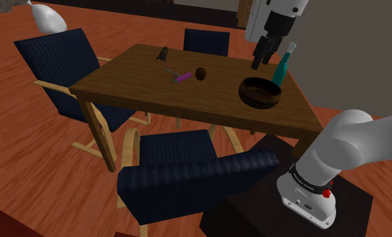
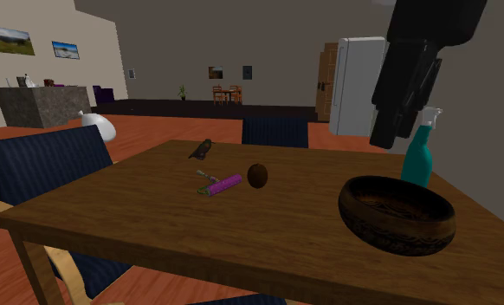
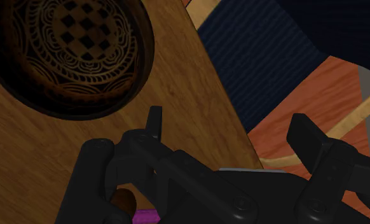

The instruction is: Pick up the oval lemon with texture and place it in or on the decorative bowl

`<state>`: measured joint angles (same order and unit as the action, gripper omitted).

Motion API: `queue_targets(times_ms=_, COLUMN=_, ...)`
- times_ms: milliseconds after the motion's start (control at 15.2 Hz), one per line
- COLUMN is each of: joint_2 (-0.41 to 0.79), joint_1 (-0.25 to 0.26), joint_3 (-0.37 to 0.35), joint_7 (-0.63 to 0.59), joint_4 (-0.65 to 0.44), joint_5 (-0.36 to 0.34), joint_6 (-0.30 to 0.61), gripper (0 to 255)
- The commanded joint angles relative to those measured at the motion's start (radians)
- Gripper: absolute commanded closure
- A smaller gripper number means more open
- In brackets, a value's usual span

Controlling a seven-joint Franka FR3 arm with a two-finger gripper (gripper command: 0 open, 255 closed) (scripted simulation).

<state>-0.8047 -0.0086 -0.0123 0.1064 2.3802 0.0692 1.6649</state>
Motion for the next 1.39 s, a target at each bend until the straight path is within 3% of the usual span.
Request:
queue_targets(times_ms=0, joint_2=0.000, joint_1=0.000, joint_3=0.000, joint_7=0.000, joint_4=0.000, joint_5=0.000, joint_6=0.000, gripper=0)
queue_targets(times_ms=660, joint_2=0.364, joint_1=-0.007, joint_3=0.052, joint_7=0.093, joint_4=-0.126, joint_5=-0.015, joint_6=0.236, gripper=0)
queue_targets(times_ms=1320, joint_2=0.750, joint_1=-0.011, joint_3=0.089, joint_7=0.182, joint_4=-0.386, joint_5=0.009, joint_6=0.360, gripper=0)
